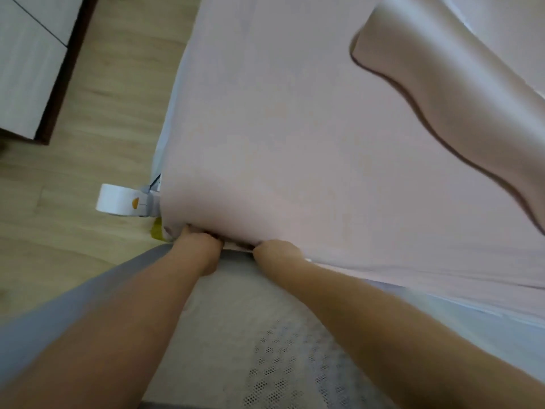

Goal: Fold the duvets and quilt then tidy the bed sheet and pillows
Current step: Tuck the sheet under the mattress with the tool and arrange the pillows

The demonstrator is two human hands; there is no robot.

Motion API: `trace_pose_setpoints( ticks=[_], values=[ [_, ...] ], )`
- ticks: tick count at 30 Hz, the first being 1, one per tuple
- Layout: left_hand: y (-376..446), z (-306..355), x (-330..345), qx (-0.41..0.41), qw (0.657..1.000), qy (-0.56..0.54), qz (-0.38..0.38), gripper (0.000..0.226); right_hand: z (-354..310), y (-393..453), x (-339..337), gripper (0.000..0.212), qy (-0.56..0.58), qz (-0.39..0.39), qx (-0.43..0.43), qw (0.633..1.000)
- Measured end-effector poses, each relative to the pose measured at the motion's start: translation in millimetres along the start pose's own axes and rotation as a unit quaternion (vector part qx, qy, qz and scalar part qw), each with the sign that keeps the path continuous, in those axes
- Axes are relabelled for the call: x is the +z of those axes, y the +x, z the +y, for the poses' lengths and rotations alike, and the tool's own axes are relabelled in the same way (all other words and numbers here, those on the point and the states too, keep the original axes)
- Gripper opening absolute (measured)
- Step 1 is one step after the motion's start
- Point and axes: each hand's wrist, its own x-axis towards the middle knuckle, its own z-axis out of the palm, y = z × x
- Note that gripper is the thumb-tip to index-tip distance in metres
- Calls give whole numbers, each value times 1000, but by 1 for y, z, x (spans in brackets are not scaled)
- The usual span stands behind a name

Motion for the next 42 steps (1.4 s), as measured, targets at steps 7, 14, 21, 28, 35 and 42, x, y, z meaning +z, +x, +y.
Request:
trace_pose_setpoints(
  ticks=[7,14,21,28,35,42],
  values=[
    [-2,-22,2,2,995,-95,11,62,-14,12,-15,38,6,8,-28,1000],
    [-7,-33,-5,-7,992,-123,-5,52,-35,35,-7,38,-30,26,-32,999],
    [-10,11,-46,69,994,-75,-29,37,77,-78,-54,37,18,-12,-53,998],
    [-12,122,-74,166,978,-92,85,31,139,-129,-68,41,-168,-44,-40,984],
    [7,180,-69,126,986,-71,87,35,148,-143,-33,33,-119,-6,-70,990],
    [19,201,-73,99,987,-57,117,35,224,-149,-35,15,-45,14,-68,997]
  ],
)
